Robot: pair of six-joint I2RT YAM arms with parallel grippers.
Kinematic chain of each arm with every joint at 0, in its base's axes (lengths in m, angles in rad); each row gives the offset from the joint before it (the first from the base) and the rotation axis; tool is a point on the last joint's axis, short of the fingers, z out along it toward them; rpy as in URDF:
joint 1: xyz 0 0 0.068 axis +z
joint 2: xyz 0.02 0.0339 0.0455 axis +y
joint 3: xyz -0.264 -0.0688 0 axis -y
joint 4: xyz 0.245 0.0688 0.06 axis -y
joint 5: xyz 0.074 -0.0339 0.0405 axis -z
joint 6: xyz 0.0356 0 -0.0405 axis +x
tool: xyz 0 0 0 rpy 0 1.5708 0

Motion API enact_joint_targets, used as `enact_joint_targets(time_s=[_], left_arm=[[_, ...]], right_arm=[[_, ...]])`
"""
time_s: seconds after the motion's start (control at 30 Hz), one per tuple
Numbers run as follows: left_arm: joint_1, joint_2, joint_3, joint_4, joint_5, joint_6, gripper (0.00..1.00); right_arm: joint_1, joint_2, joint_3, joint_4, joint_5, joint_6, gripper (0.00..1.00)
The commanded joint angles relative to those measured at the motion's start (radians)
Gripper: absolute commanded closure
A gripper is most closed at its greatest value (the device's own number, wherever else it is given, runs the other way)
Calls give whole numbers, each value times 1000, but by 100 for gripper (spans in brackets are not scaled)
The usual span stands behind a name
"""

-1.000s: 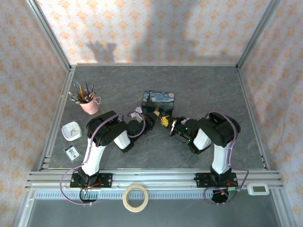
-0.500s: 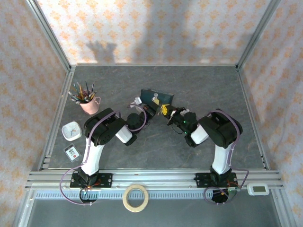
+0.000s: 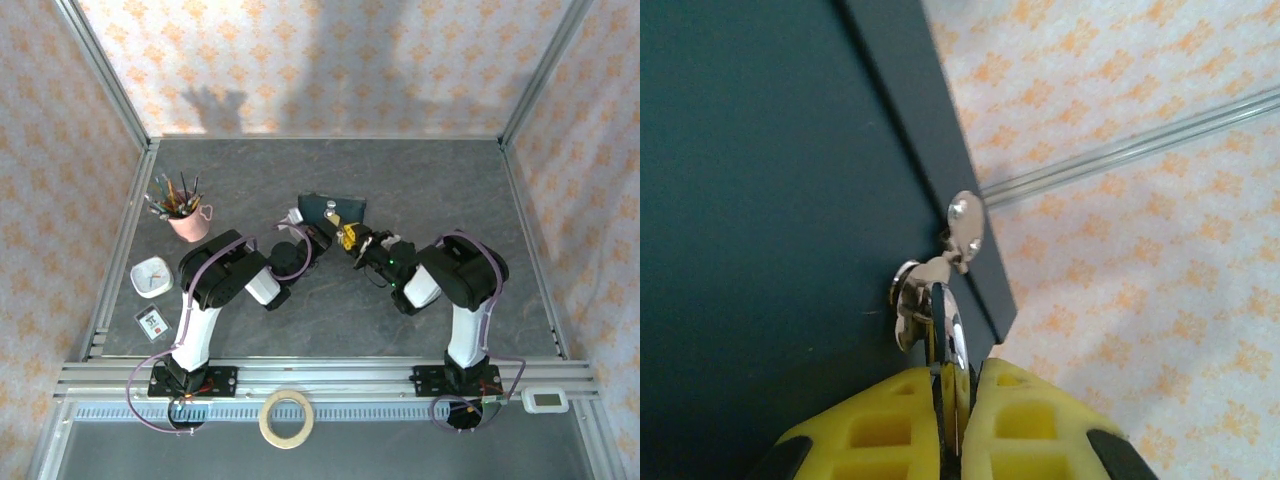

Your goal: Unlock a padlock with a key

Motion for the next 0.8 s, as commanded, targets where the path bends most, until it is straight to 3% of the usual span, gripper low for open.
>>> enact_joint_targets(time_s=[0.0,0.1,0.2,0.3,0.4,0.47,0.57,0.77], left_arm=[[-39,23,-24,245,65,-19,100],[-39,16,-51,245,33,-16,100],[-37,14,-64,230,7,-22,100],[-36,14,-69,196,-4,-32,100],[-40,3,-78,128,-25,-44,100],[-43,-6,-85,77,-38,-42,100],[-49,-13,-88,9,-57,-42,100],[-69,-6,-73,-108,-78,-55,100]], right_arm=[[2,5,-41,239,-106,124,74],[-16,-57,-87,120,-120,-39,68],[-32,-177,-99,-158,-136,-240,62],[-43,-338,-57,-570,-105,-501,57],[-43,-488,49,-1032,30,-798,56],[-43,-559,107,-1242,136,-936,55],[-43,-624,152,-1402,241,-1062,55],[-43,-660,203,-1515,297,-1196,55]])
